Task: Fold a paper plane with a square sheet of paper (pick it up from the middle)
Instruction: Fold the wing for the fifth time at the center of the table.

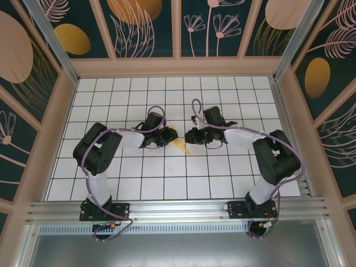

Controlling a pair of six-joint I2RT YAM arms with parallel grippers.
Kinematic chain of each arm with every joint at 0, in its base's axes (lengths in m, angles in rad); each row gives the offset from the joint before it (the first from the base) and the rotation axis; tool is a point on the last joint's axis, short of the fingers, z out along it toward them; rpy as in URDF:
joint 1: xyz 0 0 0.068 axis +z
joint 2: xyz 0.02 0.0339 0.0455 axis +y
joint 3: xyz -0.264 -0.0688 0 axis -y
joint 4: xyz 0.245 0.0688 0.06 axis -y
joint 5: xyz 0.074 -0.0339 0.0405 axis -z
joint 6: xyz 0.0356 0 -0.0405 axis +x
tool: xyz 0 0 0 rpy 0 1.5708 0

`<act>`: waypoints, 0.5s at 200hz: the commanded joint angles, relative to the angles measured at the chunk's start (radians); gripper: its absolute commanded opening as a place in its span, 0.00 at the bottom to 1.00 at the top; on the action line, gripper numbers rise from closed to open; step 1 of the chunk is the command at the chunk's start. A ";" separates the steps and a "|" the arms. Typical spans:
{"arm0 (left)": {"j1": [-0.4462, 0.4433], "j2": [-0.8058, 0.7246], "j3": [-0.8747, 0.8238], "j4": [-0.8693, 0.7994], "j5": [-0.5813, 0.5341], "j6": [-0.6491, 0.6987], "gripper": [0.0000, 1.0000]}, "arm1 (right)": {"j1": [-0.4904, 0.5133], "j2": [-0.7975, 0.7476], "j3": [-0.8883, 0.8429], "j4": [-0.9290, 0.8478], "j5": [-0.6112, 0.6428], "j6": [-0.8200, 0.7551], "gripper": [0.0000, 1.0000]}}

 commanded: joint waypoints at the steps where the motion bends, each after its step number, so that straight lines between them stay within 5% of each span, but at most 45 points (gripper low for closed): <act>1: 0.006 0.090 -0.017 -0.081 -0.133 0.042 0.27 | 0.056 0.046 0.039 -0.050 0.037 -0.021 0.16; 100: 0.006 0.088 -0.020 -0.084 -0.134 0.045 0.27 | 0.080 0.200 0.114 -0.081 0.062 -0.002 0.08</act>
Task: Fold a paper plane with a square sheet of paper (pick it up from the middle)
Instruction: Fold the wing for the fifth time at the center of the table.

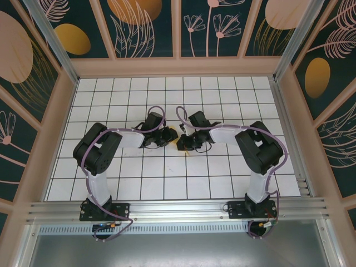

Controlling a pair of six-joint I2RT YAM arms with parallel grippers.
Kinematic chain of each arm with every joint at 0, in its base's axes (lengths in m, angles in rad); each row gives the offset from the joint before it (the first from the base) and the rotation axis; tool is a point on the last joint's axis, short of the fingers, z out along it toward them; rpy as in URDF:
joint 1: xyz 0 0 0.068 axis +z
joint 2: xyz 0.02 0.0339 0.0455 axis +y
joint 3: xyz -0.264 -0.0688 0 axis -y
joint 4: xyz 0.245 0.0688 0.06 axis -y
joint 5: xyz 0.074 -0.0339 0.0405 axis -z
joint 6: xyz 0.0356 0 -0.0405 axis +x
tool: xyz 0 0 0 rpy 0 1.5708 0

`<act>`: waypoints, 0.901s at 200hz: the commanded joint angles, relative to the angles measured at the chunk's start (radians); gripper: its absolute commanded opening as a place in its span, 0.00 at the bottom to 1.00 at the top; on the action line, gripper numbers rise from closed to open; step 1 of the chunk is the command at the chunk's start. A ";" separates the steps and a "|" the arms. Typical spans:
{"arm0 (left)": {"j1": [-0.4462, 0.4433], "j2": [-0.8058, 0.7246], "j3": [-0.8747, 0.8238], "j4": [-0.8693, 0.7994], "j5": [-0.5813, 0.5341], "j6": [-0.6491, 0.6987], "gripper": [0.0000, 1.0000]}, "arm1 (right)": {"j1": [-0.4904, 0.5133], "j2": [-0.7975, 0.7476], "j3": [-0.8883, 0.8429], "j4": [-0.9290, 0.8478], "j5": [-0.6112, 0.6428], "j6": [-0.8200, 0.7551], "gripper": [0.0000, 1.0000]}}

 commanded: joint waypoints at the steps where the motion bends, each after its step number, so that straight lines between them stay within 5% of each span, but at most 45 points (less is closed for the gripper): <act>1: 0.006 0.088 -0.019 -0.084 -0.133 0.045 0.27 | -0.019 0.010 0.015 -0.029 0.026 0.004 0.08; 180: 0.006 0.092 -0.019 -0.086 -0.139 0.048 0.27 | -0.035 0.017 -0.011 -0.085 0.109 -0.019 0.06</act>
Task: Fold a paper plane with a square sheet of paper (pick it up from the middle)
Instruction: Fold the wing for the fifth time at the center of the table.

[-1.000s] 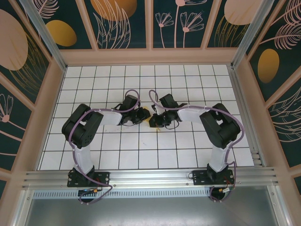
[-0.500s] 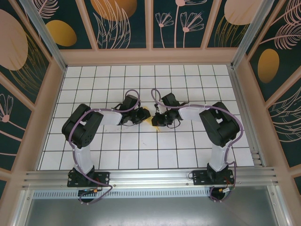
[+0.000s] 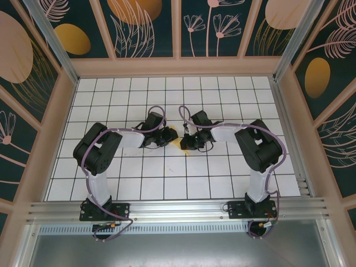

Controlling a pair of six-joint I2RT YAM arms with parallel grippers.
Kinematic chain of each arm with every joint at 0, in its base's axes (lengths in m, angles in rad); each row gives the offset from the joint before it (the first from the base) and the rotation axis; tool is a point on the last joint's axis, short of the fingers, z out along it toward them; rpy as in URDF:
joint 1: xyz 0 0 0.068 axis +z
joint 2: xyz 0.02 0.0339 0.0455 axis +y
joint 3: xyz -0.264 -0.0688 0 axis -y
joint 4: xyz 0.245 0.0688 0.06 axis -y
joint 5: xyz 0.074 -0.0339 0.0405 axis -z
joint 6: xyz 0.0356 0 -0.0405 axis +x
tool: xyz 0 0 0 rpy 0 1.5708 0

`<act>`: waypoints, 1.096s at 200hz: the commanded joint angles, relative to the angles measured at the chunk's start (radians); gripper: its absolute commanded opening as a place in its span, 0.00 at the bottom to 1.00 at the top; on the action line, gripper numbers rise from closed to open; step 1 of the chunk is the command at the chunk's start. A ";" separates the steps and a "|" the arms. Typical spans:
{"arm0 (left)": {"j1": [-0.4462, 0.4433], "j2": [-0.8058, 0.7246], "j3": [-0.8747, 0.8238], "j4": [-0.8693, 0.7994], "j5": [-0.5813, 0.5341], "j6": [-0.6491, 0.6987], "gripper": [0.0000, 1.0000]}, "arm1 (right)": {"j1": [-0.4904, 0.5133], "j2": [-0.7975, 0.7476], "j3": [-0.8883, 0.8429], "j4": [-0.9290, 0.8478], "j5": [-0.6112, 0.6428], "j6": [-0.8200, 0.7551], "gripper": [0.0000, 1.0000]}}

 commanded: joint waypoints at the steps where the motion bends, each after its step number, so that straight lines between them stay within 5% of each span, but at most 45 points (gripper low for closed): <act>1: 0.006 0.091 -0.022 -0.079 -0.139 0.042 0.27 | -0.002 -0.009 -0.010 -0.061 0.063 -0.018 0.06; 78: 0.007 0.094 -0.023 -0.076 -0.138 0.042 0.27 | 0.076 -0.063 0.031 -0.112 0.074 -0.045 0.09; 219: 0.008 0.094 -0.023 -0.078 -0.139 0.046 0.27 | 0.028 -0.038 -0.047 -0.140 0.140 -0.042 0.07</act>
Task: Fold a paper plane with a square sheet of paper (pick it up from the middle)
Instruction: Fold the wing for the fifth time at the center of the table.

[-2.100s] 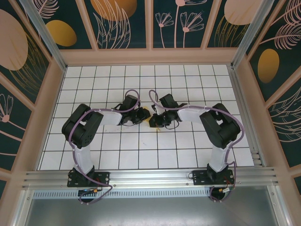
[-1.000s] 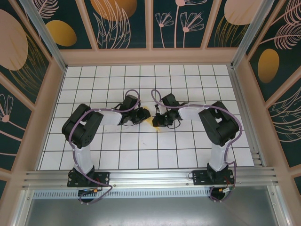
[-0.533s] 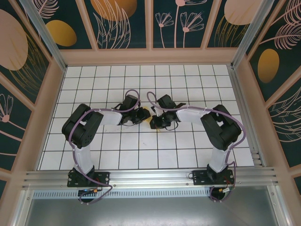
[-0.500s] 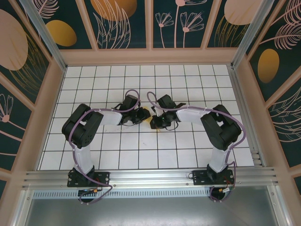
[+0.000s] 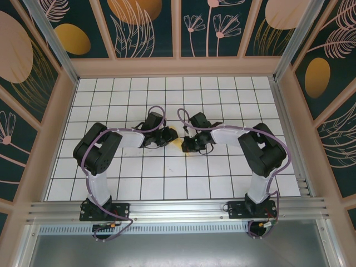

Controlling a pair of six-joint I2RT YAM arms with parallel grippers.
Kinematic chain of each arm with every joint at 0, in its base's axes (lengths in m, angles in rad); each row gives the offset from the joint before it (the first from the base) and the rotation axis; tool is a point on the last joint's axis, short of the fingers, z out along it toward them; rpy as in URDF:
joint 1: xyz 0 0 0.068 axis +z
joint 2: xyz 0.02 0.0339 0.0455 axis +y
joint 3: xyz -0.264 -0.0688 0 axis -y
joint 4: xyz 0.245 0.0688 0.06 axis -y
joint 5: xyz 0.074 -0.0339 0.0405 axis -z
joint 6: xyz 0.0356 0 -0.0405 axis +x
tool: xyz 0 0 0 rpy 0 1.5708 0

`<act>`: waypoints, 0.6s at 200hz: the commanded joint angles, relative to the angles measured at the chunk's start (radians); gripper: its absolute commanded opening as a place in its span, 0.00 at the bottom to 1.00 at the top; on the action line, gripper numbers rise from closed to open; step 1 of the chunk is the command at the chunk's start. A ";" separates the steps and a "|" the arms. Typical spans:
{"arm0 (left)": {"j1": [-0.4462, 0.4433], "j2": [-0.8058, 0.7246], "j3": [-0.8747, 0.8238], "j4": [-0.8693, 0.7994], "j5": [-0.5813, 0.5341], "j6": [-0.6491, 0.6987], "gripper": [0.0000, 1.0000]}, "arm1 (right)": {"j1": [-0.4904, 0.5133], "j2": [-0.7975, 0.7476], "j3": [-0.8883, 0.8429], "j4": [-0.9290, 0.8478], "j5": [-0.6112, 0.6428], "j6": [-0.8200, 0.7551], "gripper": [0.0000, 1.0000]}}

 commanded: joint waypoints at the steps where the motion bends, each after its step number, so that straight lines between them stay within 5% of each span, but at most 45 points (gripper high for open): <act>1: 0.007 0.094 -0.023 -0.078 -0.139 0.046 0.27 | -0.012 0.027 -0.031 -0.055 0.035 -0.016 0.07; 60: 0.007 0.095 -0.023 -0.080 -0.140 0.048 0.27 | -0.020 0.019 -0.043 -0.081 0.065 -0.019 0.06; 120: 0.007 0.095 -0.020 -0.081 -0.139 0.048 0.27 | -0.004 -0.062 -0.028 -0.063 -0.061 -0.030 0.07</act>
